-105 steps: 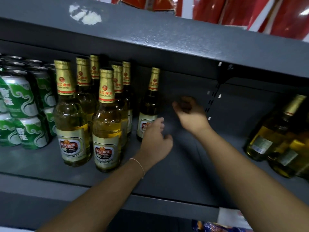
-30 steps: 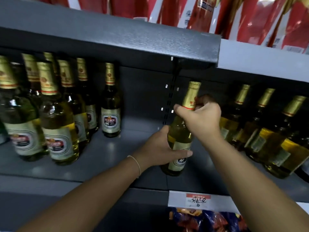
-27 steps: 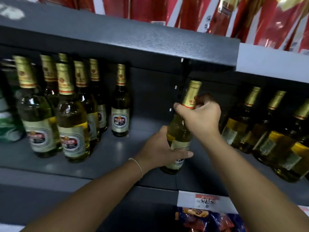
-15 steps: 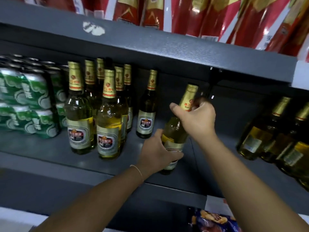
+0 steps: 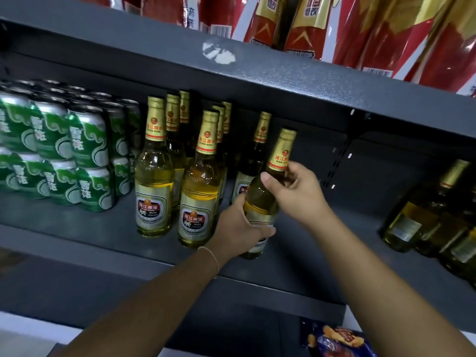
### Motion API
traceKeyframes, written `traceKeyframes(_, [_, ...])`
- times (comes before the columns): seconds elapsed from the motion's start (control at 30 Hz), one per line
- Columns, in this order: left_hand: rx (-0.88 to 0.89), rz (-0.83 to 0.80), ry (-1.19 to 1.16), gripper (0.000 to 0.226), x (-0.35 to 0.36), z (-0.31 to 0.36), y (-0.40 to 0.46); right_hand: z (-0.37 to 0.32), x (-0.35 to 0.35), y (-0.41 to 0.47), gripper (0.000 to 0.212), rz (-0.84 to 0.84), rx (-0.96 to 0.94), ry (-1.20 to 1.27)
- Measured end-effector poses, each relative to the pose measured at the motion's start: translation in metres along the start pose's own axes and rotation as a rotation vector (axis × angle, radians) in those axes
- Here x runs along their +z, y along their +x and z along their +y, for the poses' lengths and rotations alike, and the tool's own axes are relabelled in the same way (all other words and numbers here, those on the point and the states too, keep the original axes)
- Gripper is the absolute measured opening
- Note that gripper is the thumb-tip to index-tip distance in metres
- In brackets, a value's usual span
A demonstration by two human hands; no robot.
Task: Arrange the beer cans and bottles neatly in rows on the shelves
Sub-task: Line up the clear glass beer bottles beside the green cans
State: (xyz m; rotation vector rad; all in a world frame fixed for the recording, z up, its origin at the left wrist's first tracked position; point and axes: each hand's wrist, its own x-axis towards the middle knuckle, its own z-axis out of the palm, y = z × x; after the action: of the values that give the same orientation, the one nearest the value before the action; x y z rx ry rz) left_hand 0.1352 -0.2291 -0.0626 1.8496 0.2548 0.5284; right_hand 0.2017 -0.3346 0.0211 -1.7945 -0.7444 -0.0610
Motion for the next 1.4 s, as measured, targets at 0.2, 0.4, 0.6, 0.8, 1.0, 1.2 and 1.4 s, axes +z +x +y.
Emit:
traceKeyframes(0.2, [0.029,0.06,0.1,0.057,-0.004,-0.005,-0.004,0.003,0.022,0.01,0.021,0.093,0.036,-0.064])
traceKeyframes(0.4, [-0.033,-0.032,0.312,0.075,0.0,-0.025,-0.028,0.004,0.033,0.023,0.019,0.149,0.06,-0.103])
traceKeyframes(0.6, [-0.005,-0.067,0.338,0.063,-0.008,-0.029,-0.026,0.002,0.038,0.032,0.029,0.164,0.062,-0.154])
traceKeyframes(0.8, [-0.006,-0.132,0.331,0.076,-0.009,-0.035,-0.019,0.007,0.044,0.042,0.041,0.213,0.089,-0.185])
traceKeyframes(1.0, [-0.01,-0.149,0.308,0.086,-0.008,-0.046,-0.013,0.011,0.043,0.046,0.045,0.2,0.094,-0.192])
traceKeyframes(1.2, [0.003,-0.132,0.27,0.089,-0.007,-0.051,-0.013,0.017,0.043,0.05,0.05,0.174,0.112,-0.207])
traceKeyframes(1.4, [-0.012,-0.134,0.205,0.09,-0.008,-0.054,-0.012,0.019,0.043,0.052,0.054,0.16,0.127,-0.196])
